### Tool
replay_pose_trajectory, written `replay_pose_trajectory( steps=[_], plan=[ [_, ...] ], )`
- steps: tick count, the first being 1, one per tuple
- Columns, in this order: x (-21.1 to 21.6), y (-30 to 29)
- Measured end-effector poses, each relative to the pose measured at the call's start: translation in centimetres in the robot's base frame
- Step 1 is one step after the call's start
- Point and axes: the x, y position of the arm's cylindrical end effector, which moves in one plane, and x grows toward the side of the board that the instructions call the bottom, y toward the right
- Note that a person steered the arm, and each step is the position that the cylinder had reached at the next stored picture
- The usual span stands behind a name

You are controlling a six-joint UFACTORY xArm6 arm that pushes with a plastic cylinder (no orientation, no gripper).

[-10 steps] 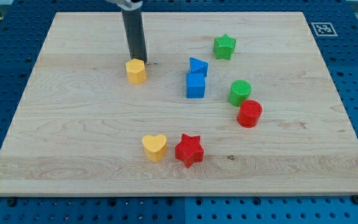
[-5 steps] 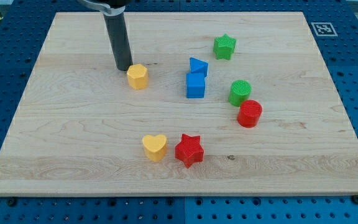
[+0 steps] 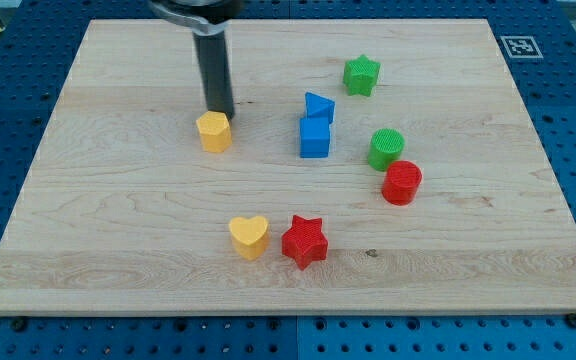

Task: Push the yellow hexagon top left of the yellow heart

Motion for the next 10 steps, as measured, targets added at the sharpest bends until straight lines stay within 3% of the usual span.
replay_pose_trajectory(
  steps=[1,3,10],
  plan=[
    [0.0,-2.3],
    [0.6,1.1],
    [12.3,5.2]
  ],
)
